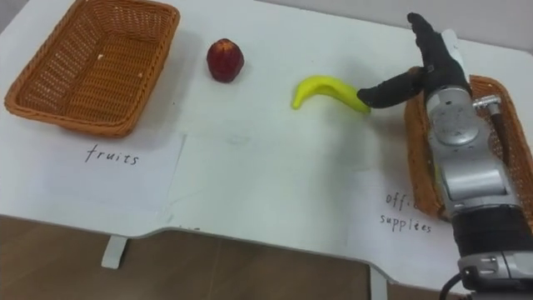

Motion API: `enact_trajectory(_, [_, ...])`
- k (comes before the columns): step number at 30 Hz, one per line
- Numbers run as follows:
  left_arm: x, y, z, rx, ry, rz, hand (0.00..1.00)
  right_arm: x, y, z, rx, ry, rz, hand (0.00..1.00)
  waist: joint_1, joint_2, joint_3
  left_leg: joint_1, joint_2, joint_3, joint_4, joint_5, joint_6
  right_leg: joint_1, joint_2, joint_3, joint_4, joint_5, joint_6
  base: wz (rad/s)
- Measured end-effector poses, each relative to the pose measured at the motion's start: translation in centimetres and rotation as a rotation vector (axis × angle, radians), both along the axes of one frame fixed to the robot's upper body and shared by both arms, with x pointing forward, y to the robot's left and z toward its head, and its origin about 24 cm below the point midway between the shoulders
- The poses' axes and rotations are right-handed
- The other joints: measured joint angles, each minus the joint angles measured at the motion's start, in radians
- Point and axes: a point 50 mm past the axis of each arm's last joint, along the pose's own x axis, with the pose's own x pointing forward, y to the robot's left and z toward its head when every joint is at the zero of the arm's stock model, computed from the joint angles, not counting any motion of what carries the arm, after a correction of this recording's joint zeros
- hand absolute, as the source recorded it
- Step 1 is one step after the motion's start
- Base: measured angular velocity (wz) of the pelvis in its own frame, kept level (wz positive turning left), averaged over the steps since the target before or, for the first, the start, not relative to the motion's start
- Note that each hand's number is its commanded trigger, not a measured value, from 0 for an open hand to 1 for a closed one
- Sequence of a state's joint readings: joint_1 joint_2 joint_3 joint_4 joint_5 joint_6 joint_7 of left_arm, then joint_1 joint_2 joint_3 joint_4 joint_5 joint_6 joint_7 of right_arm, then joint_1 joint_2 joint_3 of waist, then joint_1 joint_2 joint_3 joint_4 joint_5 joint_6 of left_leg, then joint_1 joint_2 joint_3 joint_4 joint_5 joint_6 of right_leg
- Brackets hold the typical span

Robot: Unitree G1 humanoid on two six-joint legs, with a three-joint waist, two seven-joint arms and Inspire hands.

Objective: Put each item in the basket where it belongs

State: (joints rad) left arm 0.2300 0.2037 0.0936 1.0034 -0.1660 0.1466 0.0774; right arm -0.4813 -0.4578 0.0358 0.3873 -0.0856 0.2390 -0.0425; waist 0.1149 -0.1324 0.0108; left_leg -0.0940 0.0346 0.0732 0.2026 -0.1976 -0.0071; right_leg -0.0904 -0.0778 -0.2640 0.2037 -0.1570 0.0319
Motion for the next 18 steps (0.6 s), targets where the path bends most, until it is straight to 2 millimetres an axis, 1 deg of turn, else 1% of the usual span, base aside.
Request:
enact_trajectory(3, [0.1,0.0,0.0,0.002,0.001,-0.001,0.0,0.2,0.4,0.1,-0.057,0.003,0.015,0.0,0.001,-0.002,0.0001,-0.001,0.0,-0.006,0.0,0.0,0.0,0.0,0.0,-0.002,-0.001,0.0,0.0,0.03])
enact_trajectory(5, [0.4,0.0,0.0,0.002,-0.007,-0.01,0.0,0.2,0.5,0.2,-0.096,0.001,0.02,0.0,0.002,-0.004,-0.0004,-0.002,0.0,-0.012,-0.005,0.0,0.0,0.001,0.0,-0.013,-0.001,0.0,0.0,0.09])
enact_trajectory(7, [0.8,-0.1,0.0,0.002,-0.012,-0.024,0.0,0.2,0.6,0.3,-0.101,-0.005,0.024,0.0,0.002,-0.006,-0.0009,-0.003,0.0,-0.022,-0.006,0.0,0.0,0.001,0.0,-0.013,-0.001,0.0,0.0,0.08])
enact_trajectory(9, [0.9,0.0,0.0,0.004,-0.021,-0.027,0.0,0.3,0.8,0.3,-0.106,-0.011,0.034,0.0,0.004,-0.01,-0.0011,-0.003,-0.001,-0.024,-0.006,0.0,0.0,0.001,0.0,-0.014,-0.001,0.0,0.0,0.02])
enact_trajectory(12, [0.9,0.2,0.0,0.011,-0.023,-0.024,0.0,0.4,1.3,0.2,-0.161,-0.002,0.066,0.0,0.004,-0.02,-0.0014,-0.003,0.0,-0.03,-0.006,0.0,0.0,0.001,0.001,-0.016,-0.001,0.0,0.0,-0.01])
enact_trajectory(14, [1.0,0.3,0.0,0.014,-0.018,-0.032,0.0,0.4,1.6,0.2,-0.19,0.003,0.082,0.0,0.006,-0.024,-0.0007,-0.003,0.0,-0.045,-0.006,0.0,0.0,0.003,0.001,-0.031,-0.001,0.0,0.0,0.04])
enact_trajectory(16, [1.1,0.4,0.0,0.017,-0.019,-0.039,0.0,0.5,1.9,0.1,-0.203,0.008,0.1,0.0,0.011,-0.027,-0.0008,-0.003,0.0,-0.05,-0.007,0.0,0.0,0.003,0.001,-0.043,-0.001,0.0,0.0,0.0])
enact_trajectory(18, [1.2,0.4,0.0,0.016,-0.022,-0.039,0.0,0.6,2.2,0.3,-0.246,0.013,0.122,0.0,0.019,-0.028,-0.0008,-0.003,0.0,-0.05,-0.007,0.0,0.0,0.002,0.001,-0.042,-0.001,0.0,0.0,0.0])
